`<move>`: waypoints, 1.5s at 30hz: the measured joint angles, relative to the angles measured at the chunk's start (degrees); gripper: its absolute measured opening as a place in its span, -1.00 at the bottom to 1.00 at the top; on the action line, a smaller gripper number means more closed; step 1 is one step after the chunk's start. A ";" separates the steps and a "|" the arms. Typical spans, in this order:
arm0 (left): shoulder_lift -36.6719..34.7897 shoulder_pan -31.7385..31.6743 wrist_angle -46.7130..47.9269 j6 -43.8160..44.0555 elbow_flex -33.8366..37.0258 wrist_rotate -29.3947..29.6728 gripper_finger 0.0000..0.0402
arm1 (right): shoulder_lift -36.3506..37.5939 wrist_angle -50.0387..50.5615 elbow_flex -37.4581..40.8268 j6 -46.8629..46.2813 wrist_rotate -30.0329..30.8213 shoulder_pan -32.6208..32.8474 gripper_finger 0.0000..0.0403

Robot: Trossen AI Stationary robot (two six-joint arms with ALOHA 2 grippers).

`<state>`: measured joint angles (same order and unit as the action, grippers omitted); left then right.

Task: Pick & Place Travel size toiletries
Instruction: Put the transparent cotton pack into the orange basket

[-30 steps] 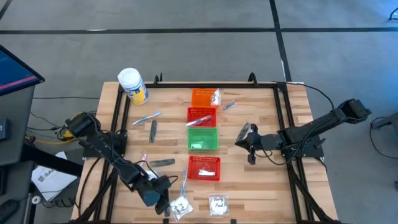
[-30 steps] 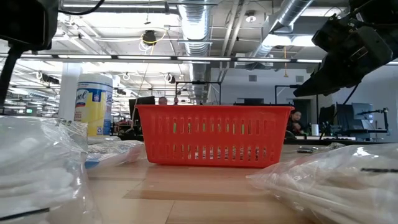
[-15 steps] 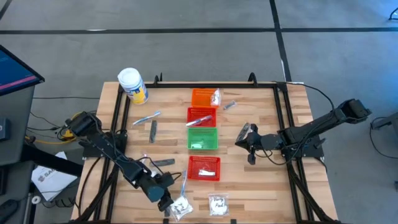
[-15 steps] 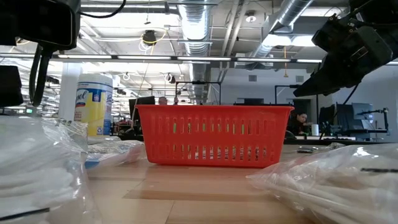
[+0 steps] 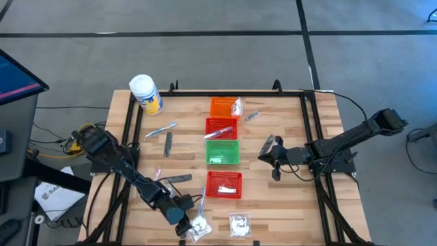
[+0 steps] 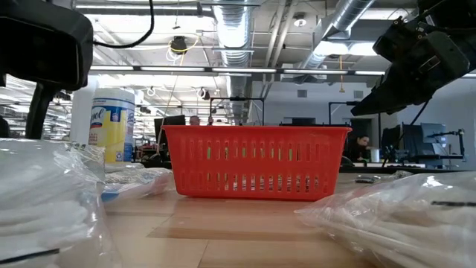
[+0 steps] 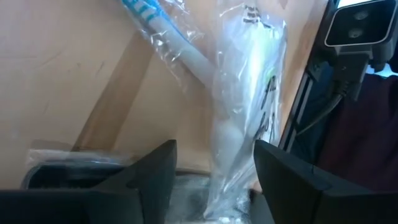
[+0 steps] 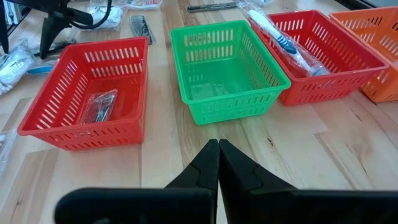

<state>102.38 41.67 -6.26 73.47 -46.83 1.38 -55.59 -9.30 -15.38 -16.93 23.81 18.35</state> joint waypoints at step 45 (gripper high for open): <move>-26.31 0.48 -24.94 -51.70 0.02 28.40 -1.00 | -0.01 -17.61 -0.01 9.51 0.12 -0.04 -1.00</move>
<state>76.07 42.15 -31.20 21.77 -46.81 29.78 -55.60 -26.91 -15.39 -7.42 23.93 18.31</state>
